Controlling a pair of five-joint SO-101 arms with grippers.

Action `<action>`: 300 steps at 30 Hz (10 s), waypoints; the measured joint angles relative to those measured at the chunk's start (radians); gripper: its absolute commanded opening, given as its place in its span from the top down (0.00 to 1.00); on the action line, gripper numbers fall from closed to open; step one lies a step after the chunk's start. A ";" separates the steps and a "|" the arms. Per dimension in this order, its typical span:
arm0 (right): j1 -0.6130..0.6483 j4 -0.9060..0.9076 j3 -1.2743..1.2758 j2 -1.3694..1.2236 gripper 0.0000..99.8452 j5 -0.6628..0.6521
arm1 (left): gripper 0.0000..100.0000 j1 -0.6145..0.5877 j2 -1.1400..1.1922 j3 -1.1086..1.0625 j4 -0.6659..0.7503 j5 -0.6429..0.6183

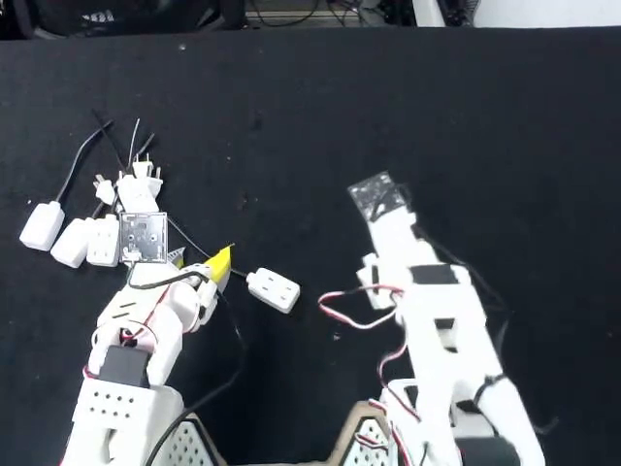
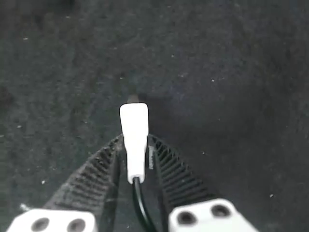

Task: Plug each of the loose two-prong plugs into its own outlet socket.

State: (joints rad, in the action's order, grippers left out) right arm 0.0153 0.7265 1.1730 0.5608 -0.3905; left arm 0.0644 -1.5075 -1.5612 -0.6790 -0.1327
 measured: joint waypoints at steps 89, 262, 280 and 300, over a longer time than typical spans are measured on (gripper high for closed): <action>0.031 0.104 -0.189 -0.273 0.99 -0.020 | 0.76 0.000 0.000 -0.012 0.000 0.006; 0.763 -0.453 0.147 0.069 0.99 0.221 | 0.76 -0.043 0.000 -0.012 0.000 -0.057; 0.772 -0.265 0.285 0.531 0.99 0.219 | 0.77 0.018 -0.009 -0.011 0.000 0.043; 0.724 -0.259 0.331 0.667 0.99 0.282 | 0.77 0.018 -0.011 -0.009 0.009 0.043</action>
State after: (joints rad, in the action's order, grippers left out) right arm 0.7396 0.4672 1.5044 1.2283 -0.1082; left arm 0.0829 -1.5182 -1.5704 -0.6697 -0.0898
